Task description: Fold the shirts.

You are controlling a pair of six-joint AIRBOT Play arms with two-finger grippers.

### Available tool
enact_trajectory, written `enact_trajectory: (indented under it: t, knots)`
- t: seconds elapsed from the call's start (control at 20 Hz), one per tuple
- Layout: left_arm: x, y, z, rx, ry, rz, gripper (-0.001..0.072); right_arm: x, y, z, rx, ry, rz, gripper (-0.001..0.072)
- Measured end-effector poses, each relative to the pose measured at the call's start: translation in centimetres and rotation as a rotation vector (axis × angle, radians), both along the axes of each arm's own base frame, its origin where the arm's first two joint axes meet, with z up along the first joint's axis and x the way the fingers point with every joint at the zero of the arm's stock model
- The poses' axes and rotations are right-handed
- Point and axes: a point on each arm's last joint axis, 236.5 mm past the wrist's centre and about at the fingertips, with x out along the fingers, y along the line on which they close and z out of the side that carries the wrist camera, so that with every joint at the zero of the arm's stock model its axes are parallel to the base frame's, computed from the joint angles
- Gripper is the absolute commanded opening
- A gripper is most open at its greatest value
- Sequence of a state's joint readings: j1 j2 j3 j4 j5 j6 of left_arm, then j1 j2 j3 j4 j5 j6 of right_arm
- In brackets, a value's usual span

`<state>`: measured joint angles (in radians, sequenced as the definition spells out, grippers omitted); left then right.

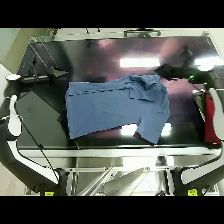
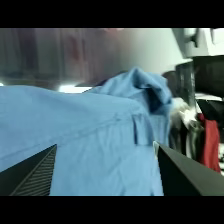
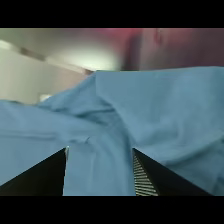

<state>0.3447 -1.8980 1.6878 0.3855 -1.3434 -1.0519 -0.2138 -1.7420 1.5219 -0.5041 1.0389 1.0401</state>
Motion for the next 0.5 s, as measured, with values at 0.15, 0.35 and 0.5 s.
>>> enact_trajectory:
  t: [0.15,0.35,0.5]
  knots:
    - [-3.4,0.9,1.0,0.022,0.097,-0.066,0.0621,-3.6,-3.2,1.6,0.006,0.047,0.045,0.0466]
    - [-11.2,1.1,-1.6,0.127,0.326,-0.116,0.0621,-9.9,-6.8,-1.7,-0.052,0.209,0.07,0.0467]
    - [-18.4,1.1,-5.4,0.21,0.543,-0.105,0.0621,-14.2,-8.9,-5.9,-0.088,0.347,0.061,0.0467]
